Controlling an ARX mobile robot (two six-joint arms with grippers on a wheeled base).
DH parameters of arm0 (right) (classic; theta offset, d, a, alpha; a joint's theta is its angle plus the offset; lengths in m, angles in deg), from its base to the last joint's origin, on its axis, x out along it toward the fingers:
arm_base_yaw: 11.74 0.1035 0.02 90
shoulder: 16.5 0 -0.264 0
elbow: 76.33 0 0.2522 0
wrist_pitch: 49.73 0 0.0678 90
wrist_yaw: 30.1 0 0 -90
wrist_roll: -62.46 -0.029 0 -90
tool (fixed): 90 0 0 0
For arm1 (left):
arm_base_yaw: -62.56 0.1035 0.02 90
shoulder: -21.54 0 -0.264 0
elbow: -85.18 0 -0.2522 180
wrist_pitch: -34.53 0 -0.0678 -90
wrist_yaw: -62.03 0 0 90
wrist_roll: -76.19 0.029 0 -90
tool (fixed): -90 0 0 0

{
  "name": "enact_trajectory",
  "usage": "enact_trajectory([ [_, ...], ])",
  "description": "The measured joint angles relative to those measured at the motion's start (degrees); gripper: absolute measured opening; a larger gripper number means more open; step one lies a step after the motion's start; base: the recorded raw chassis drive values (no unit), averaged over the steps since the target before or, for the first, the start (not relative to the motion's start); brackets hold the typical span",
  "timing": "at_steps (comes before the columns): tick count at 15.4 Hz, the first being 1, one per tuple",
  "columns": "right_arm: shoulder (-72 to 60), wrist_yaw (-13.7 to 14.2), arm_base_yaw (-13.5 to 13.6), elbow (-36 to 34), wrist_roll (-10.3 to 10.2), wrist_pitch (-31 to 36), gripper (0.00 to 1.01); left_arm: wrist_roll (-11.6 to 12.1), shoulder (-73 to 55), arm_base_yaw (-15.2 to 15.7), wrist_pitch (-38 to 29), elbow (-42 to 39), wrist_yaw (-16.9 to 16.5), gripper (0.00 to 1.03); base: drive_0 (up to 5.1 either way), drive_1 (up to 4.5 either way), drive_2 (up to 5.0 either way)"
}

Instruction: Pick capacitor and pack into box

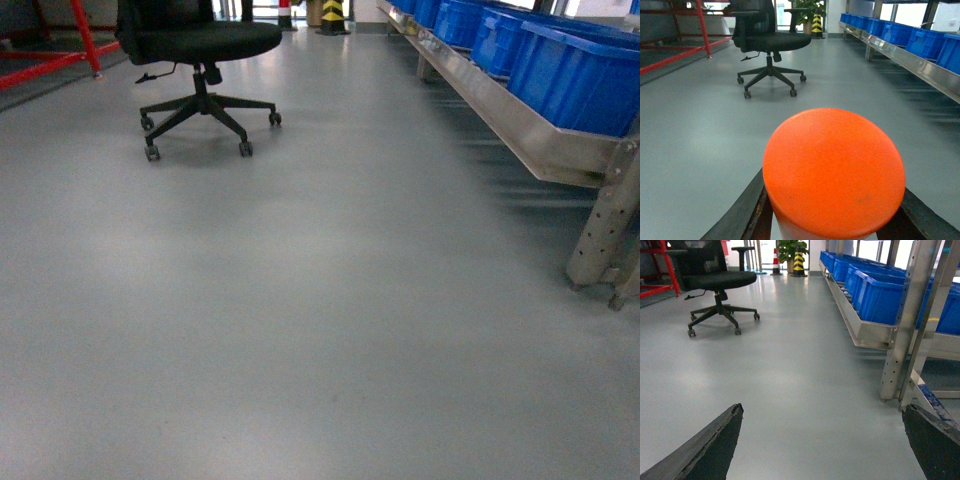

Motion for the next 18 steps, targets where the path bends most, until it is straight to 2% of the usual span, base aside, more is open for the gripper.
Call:
enact_trajectory([
  [18, 0.0, 0.0, 0.0, 0.0, 0.0, 0.1, 0.98, 0.0, 0.0, 0.0, 0.1, 0.0, 0.0, 0.44, -4.9, 2.46, 2.5],
])
